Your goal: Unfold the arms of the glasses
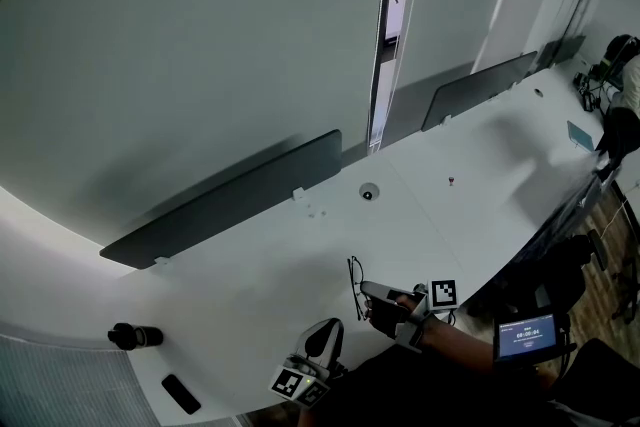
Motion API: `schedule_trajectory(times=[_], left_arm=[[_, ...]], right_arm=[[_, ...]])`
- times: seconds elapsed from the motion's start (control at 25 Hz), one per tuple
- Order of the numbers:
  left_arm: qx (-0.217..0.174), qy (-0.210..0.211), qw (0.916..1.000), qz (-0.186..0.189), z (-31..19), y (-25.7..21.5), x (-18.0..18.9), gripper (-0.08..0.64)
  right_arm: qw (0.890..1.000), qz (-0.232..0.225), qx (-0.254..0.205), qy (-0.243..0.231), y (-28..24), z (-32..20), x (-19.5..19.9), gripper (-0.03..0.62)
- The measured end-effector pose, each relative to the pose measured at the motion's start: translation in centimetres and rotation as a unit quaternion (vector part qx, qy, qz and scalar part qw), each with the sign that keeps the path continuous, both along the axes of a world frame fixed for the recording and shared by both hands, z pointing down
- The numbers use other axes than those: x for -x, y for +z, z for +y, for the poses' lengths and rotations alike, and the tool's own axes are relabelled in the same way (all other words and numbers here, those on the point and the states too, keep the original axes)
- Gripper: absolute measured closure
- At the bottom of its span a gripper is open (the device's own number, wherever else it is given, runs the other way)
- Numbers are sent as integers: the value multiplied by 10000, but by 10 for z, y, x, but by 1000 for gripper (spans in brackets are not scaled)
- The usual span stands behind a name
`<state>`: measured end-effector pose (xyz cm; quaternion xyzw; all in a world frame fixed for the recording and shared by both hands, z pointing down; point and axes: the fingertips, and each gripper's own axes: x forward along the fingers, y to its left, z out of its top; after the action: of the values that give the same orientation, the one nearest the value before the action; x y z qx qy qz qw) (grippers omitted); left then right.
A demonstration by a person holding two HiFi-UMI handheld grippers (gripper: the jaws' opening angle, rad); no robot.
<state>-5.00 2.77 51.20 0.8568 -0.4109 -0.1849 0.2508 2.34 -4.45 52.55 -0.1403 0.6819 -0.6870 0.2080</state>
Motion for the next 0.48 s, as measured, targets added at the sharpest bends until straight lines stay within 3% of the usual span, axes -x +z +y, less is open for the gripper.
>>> schedule_trajectory(times=[0.12,0.32,0.48], left_arm=[[81,-24,9999,108,-1,2,3,549],[51,62,9999,-115,2,5,-2,537],[-1,65,9999,-113,1,-2,-5,471]], right_arm=[[9998,-74,144,90,-2,-3,0,583],[9987,-312,346,220,-9,-7,2,583],[9984,-387,349,209,-15,-8,5,583]])
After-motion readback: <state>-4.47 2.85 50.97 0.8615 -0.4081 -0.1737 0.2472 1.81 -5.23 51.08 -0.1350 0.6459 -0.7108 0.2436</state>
